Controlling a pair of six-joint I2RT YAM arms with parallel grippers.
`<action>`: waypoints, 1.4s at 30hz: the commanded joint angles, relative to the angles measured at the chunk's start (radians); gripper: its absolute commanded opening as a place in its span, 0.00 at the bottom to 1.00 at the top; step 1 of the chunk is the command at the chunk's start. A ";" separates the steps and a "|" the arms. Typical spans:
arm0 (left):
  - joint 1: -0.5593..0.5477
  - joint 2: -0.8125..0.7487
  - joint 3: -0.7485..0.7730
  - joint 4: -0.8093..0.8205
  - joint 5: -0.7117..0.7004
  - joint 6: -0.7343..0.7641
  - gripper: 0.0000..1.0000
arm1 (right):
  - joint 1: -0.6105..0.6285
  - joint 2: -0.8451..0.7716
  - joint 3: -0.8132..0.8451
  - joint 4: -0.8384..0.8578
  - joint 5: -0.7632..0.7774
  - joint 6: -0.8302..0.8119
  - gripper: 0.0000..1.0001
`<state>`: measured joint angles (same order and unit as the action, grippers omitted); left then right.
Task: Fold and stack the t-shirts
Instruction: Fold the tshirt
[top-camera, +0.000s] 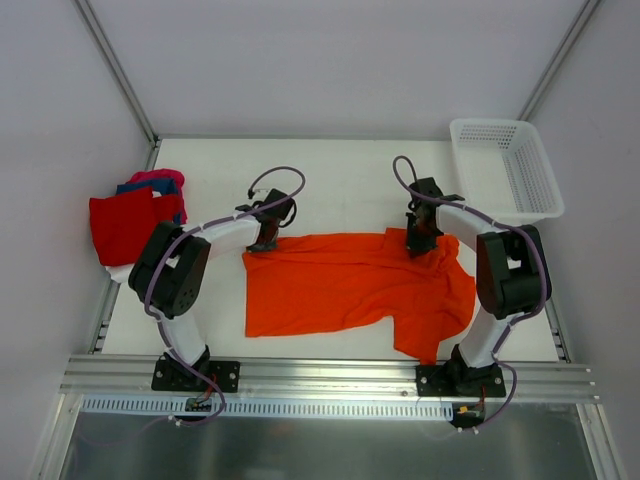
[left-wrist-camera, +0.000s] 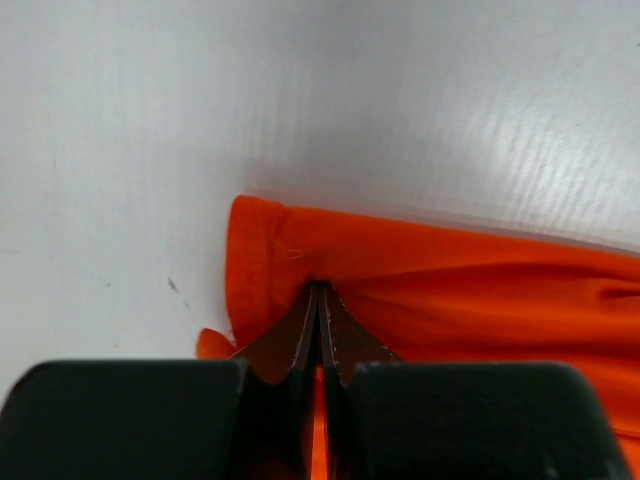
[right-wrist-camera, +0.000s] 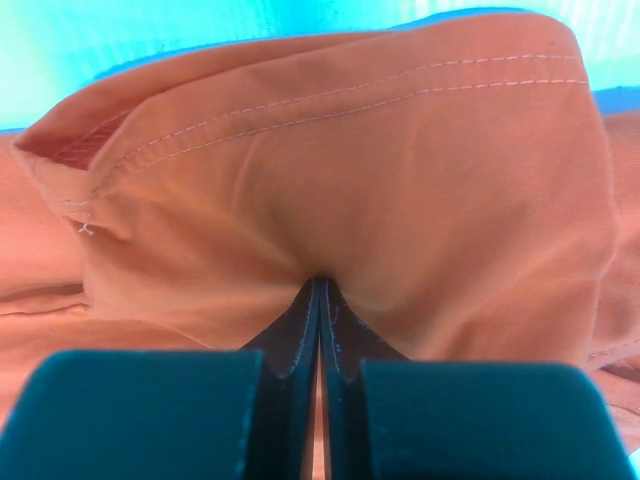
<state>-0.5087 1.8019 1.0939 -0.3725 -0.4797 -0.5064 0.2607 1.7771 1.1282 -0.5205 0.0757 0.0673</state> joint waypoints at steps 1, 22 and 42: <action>0.021 -0.073 -0.038 -0.031 -0.025 -0.001 0.00 | -0.014 -0.004 -0.005 -0.032 0.039 0.005 0.01; 0.104 0.085 0.156 -0.031 0.125 0.032 0.00 | -0.020 0.154 0.205 -0.072 -0.065 0.026 0.01; 0.234 0.260 0.379 -0.040 0.194 0.117 0.00 | -0.026 0.452 0.706 -0.257 -0.131 -0.001 0.01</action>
<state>-0.3103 2.0357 1.4342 -0.3985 -0.3096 -0.4133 0.2424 2.2051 1.7592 -0.7200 -0.0441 0.0727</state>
